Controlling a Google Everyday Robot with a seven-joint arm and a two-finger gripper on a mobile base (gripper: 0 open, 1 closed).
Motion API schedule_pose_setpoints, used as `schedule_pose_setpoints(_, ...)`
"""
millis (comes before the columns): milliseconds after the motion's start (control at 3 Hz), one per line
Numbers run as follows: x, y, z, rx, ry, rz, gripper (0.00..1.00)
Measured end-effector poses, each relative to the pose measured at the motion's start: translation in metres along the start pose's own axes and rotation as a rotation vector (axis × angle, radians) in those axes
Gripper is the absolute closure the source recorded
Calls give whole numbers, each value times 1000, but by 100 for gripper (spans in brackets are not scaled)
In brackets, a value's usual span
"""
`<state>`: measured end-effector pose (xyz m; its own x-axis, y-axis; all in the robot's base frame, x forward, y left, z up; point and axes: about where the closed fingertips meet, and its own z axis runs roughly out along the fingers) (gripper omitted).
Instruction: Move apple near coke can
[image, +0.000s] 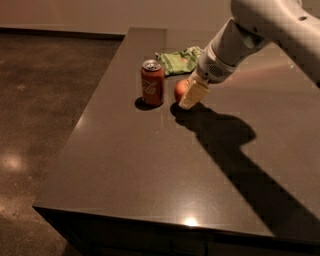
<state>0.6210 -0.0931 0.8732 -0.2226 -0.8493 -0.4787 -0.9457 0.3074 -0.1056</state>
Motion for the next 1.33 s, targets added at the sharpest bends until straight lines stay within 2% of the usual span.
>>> schedule_pose_setpoints(1000, -4, 6, 25, -32, 21, -34, 15)
schedule_pose_setpoints(1333, -5, 7, 27, -36, 21, -35, 0)
